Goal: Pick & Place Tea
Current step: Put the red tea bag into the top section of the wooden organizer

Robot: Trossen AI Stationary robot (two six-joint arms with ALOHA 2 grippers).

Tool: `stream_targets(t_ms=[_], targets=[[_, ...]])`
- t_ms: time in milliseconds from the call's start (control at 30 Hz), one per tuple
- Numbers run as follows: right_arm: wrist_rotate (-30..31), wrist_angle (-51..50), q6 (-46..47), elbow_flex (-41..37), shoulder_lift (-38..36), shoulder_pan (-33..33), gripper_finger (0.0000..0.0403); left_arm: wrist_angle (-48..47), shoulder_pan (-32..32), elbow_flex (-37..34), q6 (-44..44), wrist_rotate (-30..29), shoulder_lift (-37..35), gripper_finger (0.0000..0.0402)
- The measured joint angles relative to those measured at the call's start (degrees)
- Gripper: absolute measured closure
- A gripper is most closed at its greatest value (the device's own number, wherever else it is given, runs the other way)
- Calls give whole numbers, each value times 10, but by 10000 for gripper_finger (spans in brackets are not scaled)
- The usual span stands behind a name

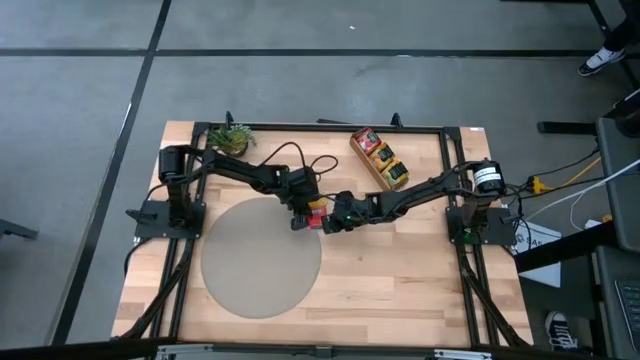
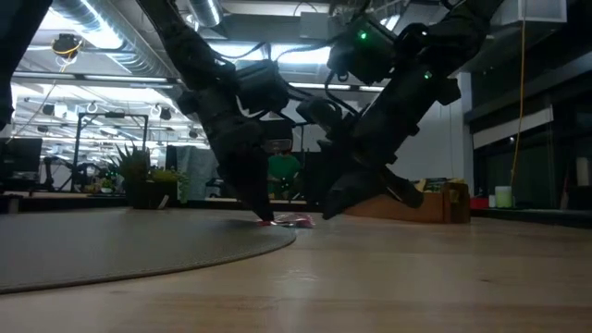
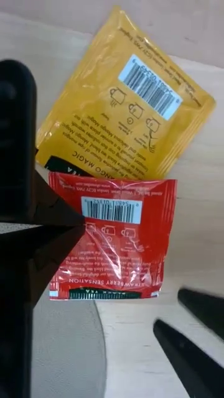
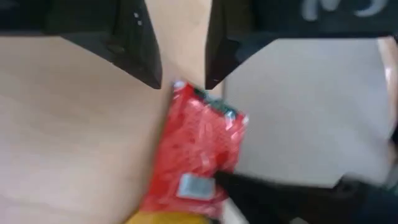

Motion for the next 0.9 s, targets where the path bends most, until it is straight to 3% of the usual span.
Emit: stream_targets(t_ms=[233,367,700,900], targets=[[-1,-2,31,2,13,-15,210,16,3,-1,-26,22,1,400],[-11,8,38,2,19,-19,190,18,3,-2,-32,25,1,399],[-45,60,47,1,43,-27,215,46,14,-2,-72,36,1,400],[-47,62,45,1,44,-37,253,46,20,-2,-72,39,1,399]])
